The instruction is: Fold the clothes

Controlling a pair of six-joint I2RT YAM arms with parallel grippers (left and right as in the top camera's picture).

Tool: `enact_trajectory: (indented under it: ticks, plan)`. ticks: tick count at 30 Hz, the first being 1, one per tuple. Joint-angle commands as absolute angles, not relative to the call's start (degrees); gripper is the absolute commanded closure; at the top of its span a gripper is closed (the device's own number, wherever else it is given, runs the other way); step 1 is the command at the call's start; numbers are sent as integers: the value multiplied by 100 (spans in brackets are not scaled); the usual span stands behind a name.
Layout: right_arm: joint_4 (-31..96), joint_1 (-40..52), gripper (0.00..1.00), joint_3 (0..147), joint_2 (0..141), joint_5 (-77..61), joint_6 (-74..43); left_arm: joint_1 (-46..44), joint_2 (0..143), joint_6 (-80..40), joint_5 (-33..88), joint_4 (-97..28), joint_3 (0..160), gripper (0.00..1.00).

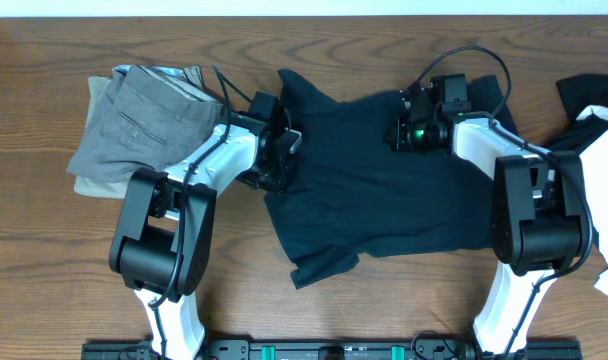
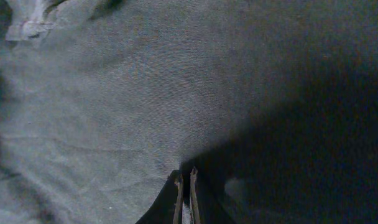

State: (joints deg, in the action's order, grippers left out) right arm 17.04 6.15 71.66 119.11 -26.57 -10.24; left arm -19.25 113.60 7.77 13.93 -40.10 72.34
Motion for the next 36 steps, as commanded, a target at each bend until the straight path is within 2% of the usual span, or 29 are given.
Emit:
enact_trajectory:
  ticks: [1, 17, 23, 30, 34, 36]
  plan:
    - [1831, 683, 95, 7148, 12016, -2095, -1068, -1868, 11579, 521, 539, -4241, 6879, 94]
    - [1903, 683, 93, 7148, 12016, -2075, -1068, -1789, 11572, -1280, -89, -4781, 6886, 94]
    - [1907, 650, 91, 7148, 12011, -2080, -1066, -1780, 11417, -1146, -67, -4670, 7190, 83]
    - [2003, 292, 85, 7157, 11568, -2443, -847, -1780, 10543, -1146, -67, -4622, 7579, 59]
    - [2259, 47, 85, 7155, 11030, -2447, -917, -1780, 10254, -871, 99, -4204, 7577, 57]
    - [2377, -40, 88, 7157, 10798, -2427, -991, -1780, 10302, -469, 484, -3935, 7564, 61]
